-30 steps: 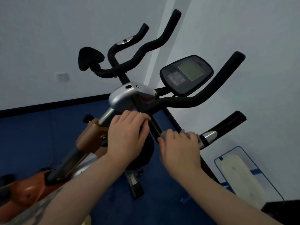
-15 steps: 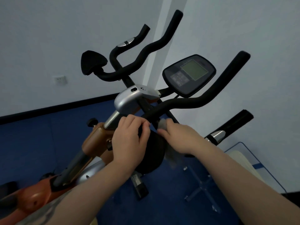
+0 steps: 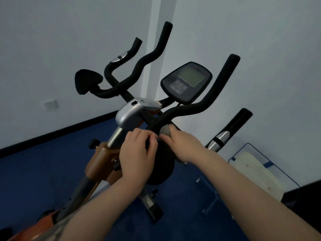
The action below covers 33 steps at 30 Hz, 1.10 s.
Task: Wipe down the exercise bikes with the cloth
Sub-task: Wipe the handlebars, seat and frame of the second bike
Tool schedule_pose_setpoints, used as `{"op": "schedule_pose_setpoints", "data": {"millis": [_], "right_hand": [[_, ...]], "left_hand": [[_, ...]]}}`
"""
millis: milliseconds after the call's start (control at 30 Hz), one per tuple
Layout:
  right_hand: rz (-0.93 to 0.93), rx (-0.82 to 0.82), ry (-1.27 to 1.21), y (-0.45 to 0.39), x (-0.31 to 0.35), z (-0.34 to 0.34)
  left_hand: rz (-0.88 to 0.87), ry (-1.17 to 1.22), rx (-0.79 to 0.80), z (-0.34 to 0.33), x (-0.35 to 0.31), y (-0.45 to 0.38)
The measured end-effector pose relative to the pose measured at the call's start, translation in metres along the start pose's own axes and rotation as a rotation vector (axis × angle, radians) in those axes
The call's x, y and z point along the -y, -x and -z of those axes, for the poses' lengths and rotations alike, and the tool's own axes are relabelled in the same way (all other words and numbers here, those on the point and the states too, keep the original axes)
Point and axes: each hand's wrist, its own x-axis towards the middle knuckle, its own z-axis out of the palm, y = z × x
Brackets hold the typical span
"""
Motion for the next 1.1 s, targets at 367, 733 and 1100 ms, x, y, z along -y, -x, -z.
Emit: {"op": "schedule_pose_setpoints", "data": {"millis": [367, 733, 1100], "right_hand": [[0.167, -0.366, 0.460, 0.045, -0.017, -0.012], [0.345, -0.645, 0.500, 0.074, -0.107, 0.017], [0.505, -0.685, 0.588, 0.058, -0.148, 0.044]], "left_hand": [[-0.044, -0.034, 0.158, 0.011, -0.010, -0.010], [-0.143, -0.225, 0.332, -0.025, -0.051, -0.030], [-0.130, -0.221, 0.258, -0.022, -0.051, -0.025]]}}
